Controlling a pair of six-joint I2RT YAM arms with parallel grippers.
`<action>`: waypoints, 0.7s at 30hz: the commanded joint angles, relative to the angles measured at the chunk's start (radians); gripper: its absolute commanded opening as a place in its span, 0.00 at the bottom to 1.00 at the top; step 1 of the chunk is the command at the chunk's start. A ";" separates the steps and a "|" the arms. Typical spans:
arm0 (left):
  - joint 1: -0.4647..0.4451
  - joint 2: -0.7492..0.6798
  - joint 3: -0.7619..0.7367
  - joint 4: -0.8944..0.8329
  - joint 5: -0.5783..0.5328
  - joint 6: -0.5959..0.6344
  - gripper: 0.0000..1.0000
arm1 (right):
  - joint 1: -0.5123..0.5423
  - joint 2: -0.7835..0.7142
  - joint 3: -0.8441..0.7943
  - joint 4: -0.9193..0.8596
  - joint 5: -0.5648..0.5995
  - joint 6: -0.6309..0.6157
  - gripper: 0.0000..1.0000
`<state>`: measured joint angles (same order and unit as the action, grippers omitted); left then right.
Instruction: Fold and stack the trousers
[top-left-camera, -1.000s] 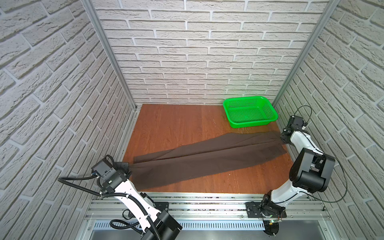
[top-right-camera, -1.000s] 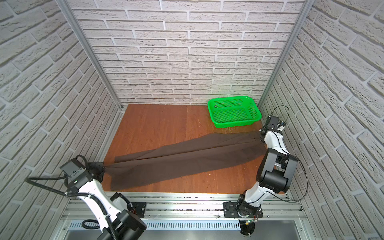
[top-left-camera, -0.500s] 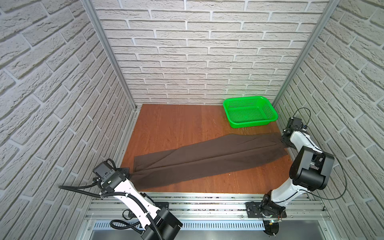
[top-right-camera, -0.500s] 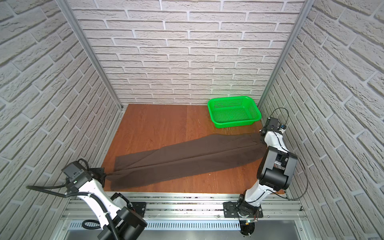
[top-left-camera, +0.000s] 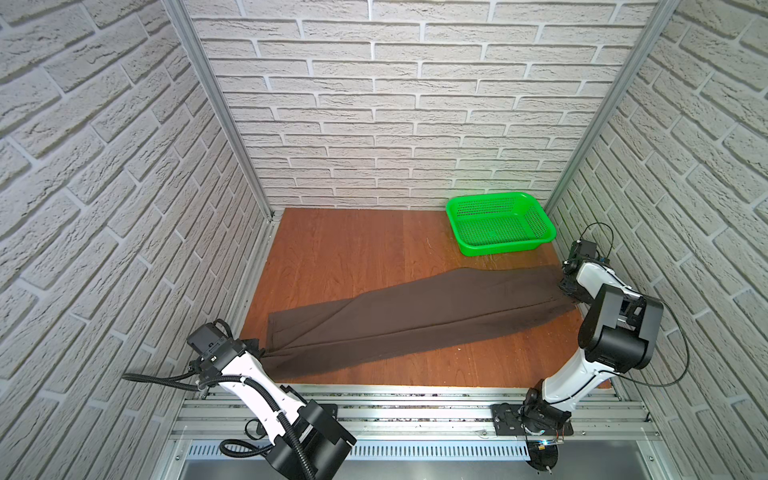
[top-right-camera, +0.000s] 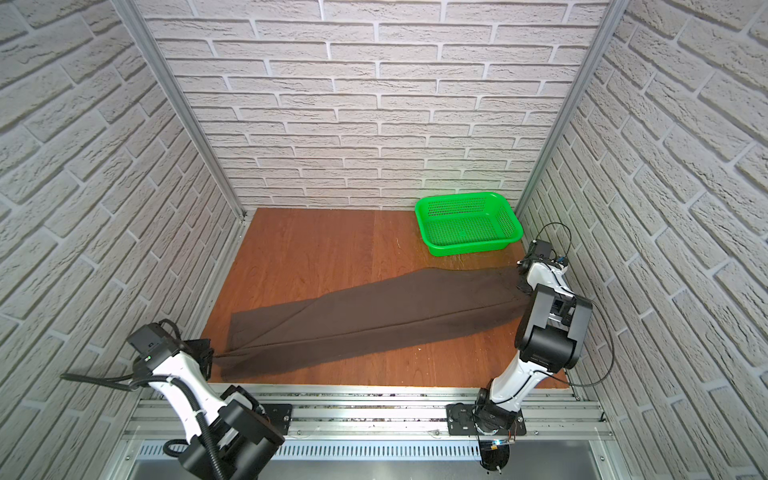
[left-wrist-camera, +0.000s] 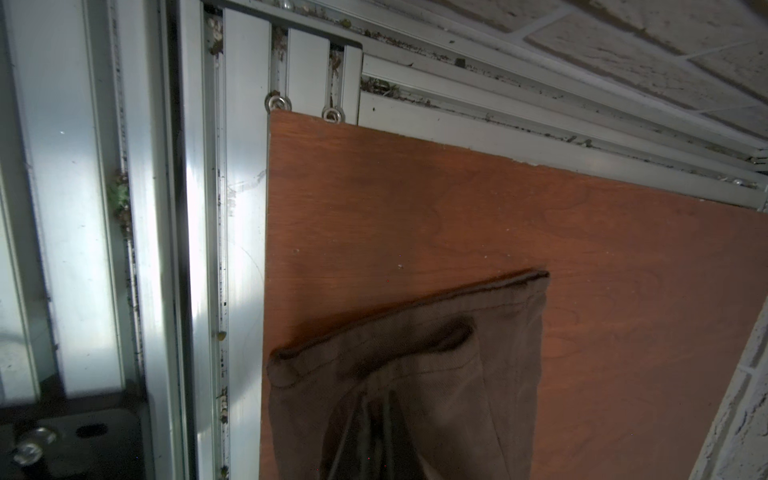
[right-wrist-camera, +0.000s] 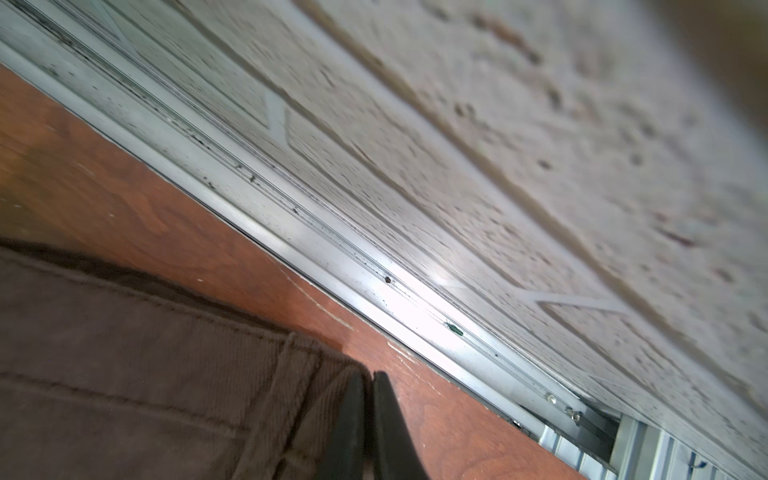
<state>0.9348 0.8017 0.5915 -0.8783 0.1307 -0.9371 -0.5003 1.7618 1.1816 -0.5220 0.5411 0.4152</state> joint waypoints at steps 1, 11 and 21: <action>0.010 0.002 -0.009 0.051 -0.067 -0.003 0.01 | -0.011 -0.007 0.001 0.003 0.062 0.019 0.11; 0.010 -0.017 0.027 0.032 -0.074 0.013 0.61 | -0.010 -0.025 0.022 -0.043 0.074 0.043 0.32; -0.091 0.004 0.163 0.069 0.076 0.066 0.71 | 0.195 -0.272 0.019 -0.076 -0.018 0.093 0.34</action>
<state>0.9001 0.7856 0.7166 -0.8421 0.1478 -0.9001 -0.3679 1.5723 1.1912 -0.5850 0.5610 0.4618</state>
